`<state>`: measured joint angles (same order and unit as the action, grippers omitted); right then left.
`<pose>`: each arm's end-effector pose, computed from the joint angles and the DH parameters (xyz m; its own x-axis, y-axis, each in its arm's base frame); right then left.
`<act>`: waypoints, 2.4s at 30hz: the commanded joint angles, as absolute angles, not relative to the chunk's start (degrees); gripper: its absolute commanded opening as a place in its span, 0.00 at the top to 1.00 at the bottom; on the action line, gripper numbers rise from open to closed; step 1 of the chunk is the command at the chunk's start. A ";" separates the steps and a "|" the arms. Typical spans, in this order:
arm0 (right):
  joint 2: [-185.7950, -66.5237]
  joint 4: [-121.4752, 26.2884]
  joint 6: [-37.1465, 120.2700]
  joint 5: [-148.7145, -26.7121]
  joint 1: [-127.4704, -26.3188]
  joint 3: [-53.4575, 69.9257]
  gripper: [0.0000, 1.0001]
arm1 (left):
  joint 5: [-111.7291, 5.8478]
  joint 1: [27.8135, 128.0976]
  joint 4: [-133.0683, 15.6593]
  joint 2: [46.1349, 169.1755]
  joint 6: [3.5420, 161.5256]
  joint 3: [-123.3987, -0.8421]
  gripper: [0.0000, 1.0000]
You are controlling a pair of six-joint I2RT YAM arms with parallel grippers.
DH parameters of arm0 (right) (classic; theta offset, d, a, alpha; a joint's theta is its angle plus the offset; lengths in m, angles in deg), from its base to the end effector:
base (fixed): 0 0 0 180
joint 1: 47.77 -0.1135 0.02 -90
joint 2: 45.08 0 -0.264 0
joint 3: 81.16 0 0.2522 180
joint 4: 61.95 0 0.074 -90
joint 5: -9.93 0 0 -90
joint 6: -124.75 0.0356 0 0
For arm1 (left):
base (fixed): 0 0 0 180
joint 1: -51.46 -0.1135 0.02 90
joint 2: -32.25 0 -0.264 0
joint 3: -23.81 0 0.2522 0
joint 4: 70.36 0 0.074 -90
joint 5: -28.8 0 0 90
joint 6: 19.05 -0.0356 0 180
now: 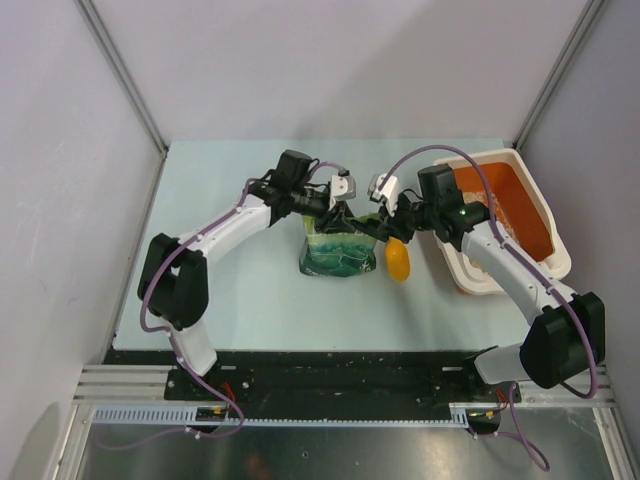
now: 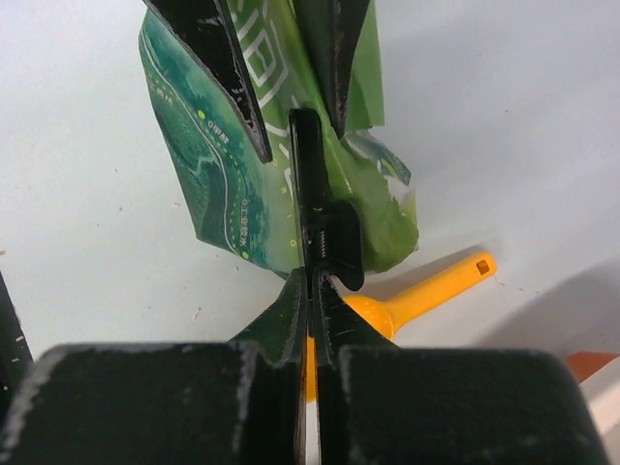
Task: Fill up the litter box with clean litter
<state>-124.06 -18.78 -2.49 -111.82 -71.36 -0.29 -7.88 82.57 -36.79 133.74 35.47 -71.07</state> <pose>0.2674 0.1372 0.3122 -0.0561 -0.5860 -0.8084 -0.9253 0.3346 -0.1784 0.3242 -0.2290 0.2817 0.0338 0.3846 -0.9225 0.9991 -0.0348 0.0221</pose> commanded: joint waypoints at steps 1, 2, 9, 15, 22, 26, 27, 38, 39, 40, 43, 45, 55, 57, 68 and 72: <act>-124.18 -25.25 0.73 -113.03 -70.53 2.21 1.00 | -3.72 83.18 -35.42 134.47 35.89 -72.57 0.65; -124.18 -24.99 0.73 -113.21 -70.53 2.21 1.00 | -3.72 83.18 -35.33 134.47 35.71 -72.48 0.72; -124.88 -23.84 1.87 -115.48 -68.96 2.21 1.00 | -4.16 83.18 -35.24 134.56 34.39 -72.57 1.00; -122.07 -18.67 0.50 -125.32 -62.45 2.21 0.38 | -4.51 83.18 -35.24 133.68 32.02 -71.60 1.00; -123.39 -16.19 -5.50 -129.64 -63.14 2.21 0.32 | -4.95 83.18 -35.33 132.36 29.39 -70.99 1.00; -125.05 -18.13 -6.56 -129.47 -65.34 2.21 0.33 | -4.69 83.18 -35.24 132.09 28.86 -70.81 1.00; -125.49 -18.39 -6.56 -129.21 -65.61 2.21 0.34 | -4.69 83.27 -35.24 132.01 28.77 -70.81 1.00; -127.34 -21.83 -4.70 -129.03 -65.17 2.30 0.34 | -5.22 83.18 -35.24 130.77 26.39 -69.84 1.00; -127.43 -21.47 -5.32 -129.29 -65.26 2.30 0.35 | -5.22 83.18 -35.33 130.86 26.57 -70.02 1.00; -127.52 -20.51 -5.94 -129.47 -65.26 2.30 0.36 | -5.22 83.27 -35.24 130.86 26.66 -70.11 1.00; -128.13 -17.62 -9.19 -130.08 -65.96 2.91 0.43 | -5.57 83.19 -35.24 131.12 26.83 -70.63 1.00; -128.83 -15.59 -11.12 -130.34 -66.40 3.44 0.48 | -5.57 83.18 -35.24 131.21 27.09 -70.90 1.00; -130.33 -14.44 -11.57 -132.10 -66.93 4.41 0.53 | -5.92 83.27 -35.24 131.21 27.54 -71.16 1.00; -130.16 -13.65 -11.92 -133.42 -67.02 4.67 0.52 | -6.01 83.36 -35.16 131.21 27.45 -71.16 1.00; -126.90 -10.23 -16.75 -129.91 -69.83 4.85 0.56 | -6.71 83.36 -35.24 131.74 27.27 -71.78 1.00; -125.85 -10.83 -15.98 -128.85 -70.79 4.85 0.57 | -7.32 83.36 -35.24 131.83 27.27 -71.95 1.00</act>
<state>-128.17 -13.08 -16.12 -124.47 -67.73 3.03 -6.99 82.68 -34.82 133.35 28.45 -70.40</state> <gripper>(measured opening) 0.437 0.049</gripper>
